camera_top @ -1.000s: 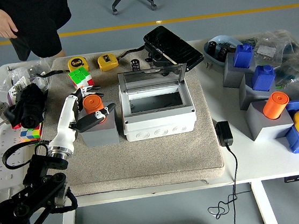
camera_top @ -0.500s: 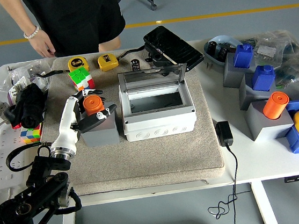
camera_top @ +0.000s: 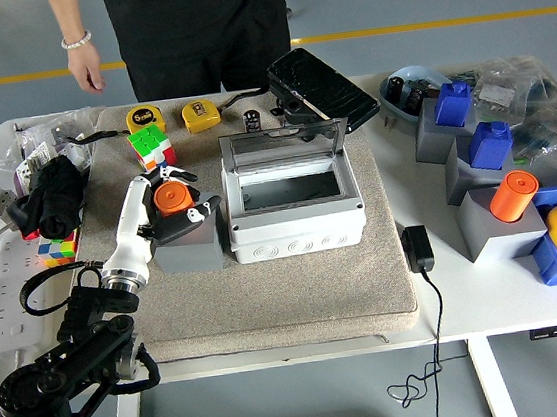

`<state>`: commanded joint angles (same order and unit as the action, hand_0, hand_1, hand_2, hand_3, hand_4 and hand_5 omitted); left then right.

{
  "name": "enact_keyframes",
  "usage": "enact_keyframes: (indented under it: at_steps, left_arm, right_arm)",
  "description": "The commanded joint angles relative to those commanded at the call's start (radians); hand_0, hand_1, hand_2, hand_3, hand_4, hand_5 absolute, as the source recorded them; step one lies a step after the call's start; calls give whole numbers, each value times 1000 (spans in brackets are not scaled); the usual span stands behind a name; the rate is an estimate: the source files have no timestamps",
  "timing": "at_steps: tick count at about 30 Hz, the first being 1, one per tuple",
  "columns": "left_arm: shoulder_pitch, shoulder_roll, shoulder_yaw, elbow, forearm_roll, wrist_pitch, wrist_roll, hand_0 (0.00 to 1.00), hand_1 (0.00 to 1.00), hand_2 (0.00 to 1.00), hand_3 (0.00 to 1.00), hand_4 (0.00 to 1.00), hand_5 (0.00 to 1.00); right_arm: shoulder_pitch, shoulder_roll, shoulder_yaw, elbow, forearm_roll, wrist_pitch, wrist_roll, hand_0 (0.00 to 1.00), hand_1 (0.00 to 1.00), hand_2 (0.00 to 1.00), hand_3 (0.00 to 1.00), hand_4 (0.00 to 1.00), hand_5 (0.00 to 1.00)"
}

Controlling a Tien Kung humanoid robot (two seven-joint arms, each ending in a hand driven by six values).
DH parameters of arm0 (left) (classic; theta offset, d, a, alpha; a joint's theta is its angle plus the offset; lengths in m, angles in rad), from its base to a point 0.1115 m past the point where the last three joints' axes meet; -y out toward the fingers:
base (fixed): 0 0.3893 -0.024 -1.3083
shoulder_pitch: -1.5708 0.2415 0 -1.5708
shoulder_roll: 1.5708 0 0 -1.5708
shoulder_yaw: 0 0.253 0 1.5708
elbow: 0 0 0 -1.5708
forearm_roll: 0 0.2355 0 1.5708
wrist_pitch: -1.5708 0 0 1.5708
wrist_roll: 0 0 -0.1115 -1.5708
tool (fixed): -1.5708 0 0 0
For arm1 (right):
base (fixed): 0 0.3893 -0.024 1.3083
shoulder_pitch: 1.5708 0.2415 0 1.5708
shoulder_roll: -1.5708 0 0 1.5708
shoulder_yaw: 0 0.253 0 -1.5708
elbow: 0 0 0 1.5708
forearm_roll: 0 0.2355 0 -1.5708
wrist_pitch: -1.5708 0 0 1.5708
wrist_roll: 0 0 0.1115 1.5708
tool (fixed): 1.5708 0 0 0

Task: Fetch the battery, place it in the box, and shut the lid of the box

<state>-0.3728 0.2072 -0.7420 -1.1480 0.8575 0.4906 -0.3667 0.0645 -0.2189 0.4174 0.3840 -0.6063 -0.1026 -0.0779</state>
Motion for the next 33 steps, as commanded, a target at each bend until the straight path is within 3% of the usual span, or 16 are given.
enact_keyframes:
  at_steps: [10, 11, 16, 17, 20, 24, 27, 28, 29, 33]
  left_arm:
    - [-18, -14, 8, 0, 2, -3, 6, 228, 257, 229, 210, 613, 2]
    - [-18, -14, 9, 0, 4, -3, 7, 211, 212, 195, 195, 563, 2]
    - [-21, -16, 10, -6, 9, -6, 10, 211, 212, 195, 195, 563, 2]
    - [-20, -16, 8, -11, 14, -6, 11, 208, 189, 182, 191, 482, 2]
    - [-20, -14, 0, -27, 30, -4, 16, 208, 189, 182, 191, 482, 2]
    - [-30, 3, -11, -73, 107, -4, 47, 207, 197, 185, 192, 490, 2]
    - [-50, 30, -2, -121, 165, -4, 85, 207, 197, 185, 192, 490, 2]
    - [-60, 41, 9, -136, 185, -2, 101, 207, 197, 185, 192, 490, 2]
    - [-69, 51, 22, -151, 206, 1, 119, 206, 198, 187, 200, 599, 2]
    - [-133, 100, 108, -206, 293, 16, 219, 206, 198, 187, 200, 599, 2]
  right_arm:
    - [1, 0, 3, 0, -1, 0, 0, 597, 610, 593, 577, 936, 451]
    - [1, 0, 3, -1, -1, 0, 0, 597, 609, 593, 577, 937, 452]
    - [1, 1, 1, -1, 1, -1, 2, 597, 609, 593, 577, 937, 452]
    - [1, 1, 1, 0, 1, -2, 2, 597, 609, 593, 578, 936, 452]
    - [2, 1, 0, 0, 1, -3, 4, 597, 609, 593, 578, 936, 452]
    - [2, 0, 2, 0, 1, -4, 4, 597, 609, 593, 578, 937, 452]
    - [3, -2, 4, -1, 1, -4, 4, 597, 609, 593, 578, 937, 452]
    - [3, -2, 5, -1, 1, -4, 3, 597, 609, 593, 578, 937, 452]
    - [4, -3, 6, -1, 1, -4, 3, 597, 609, 593, 578, 936, 452]
    - [8, -8, 8, 0, 1, -4, 3, 597, 609, 593, 578, 936, 452]
